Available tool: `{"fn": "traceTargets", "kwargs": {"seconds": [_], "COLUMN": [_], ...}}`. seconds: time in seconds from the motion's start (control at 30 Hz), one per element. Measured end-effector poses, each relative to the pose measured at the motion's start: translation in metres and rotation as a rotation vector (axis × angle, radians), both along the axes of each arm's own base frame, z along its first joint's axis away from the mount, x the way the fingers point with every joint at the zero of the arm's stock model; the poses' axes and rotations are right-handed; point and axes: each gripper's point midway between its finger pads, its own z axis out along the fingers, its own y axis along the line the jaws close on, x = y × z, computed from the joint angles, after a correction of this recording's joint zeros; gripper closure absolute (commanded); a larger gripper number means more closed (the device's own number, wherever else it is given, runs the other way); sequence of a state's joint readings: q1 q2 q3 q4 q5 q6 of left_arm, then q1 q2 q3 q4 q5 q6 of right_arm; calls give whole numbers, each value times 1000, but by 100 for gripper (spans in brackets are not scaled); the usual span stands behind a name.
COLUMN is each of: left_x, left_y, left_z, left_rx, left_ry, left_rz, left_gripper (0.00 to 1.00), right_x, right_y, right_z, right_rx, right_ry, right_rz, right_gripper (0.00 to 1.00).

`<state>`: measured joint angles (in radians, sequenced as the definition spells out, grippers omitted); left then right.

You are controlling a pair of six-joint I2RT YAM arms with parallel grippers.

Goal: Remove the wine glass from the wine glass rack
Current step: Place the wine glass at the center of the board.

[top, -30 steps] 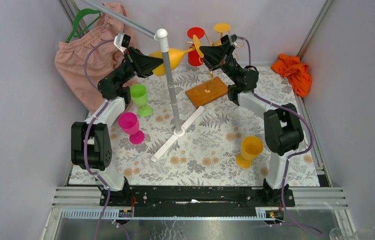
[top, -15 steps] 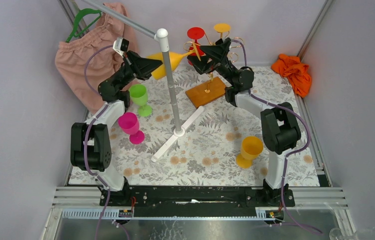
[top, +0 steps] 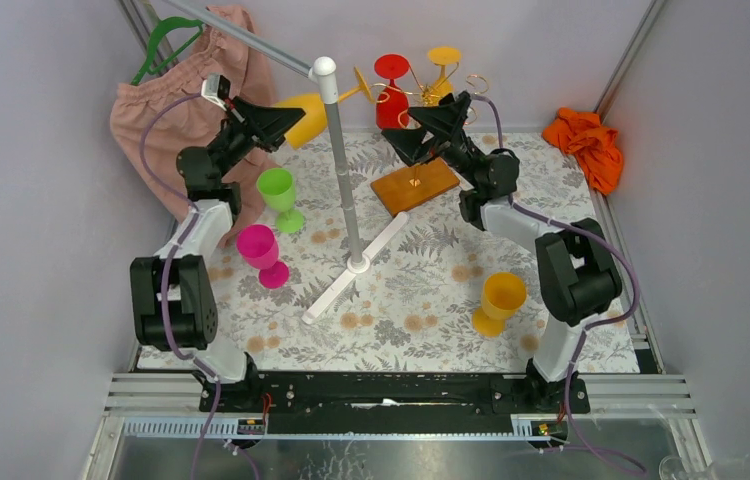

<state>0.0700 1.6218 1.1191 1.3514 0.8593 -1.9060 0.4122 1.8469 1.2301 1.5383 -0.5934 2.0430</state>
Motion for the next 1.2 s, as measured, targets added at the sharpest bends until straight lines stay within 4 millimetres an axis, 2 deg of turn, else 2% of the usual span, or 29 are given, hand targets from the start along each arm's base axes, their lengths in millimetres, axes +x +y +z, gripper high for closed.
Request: {"fn": "traceTargets", "kwargs": {"seconds": [0.23,0.5,0.87,1.03,1.2], "left_x": [39,57,53,40,26], "left_y": [15,41,81,91,104], "left_z": [-27,-42,-78,-77,-67], "left_rx": [207,460,688,761,826], "left_ry": [170,304,475,496,497], "left_rz": [220,458,646,700,769], "left_gripper": [100,100,100,100,100], "right_x": [-17,-32,-34,-38,-35], "right_y": [-11,-24,-35,-48,-61], "right_z": [1,16,3,9,9], "right_rx": [-17,-11,-85,-135,-175], "right_ry": [7,-32,-42,-89,-109], "right_rz": [-1,-11,-18,-54,-80], "right_gripper": [17,16,16,15,15]}}
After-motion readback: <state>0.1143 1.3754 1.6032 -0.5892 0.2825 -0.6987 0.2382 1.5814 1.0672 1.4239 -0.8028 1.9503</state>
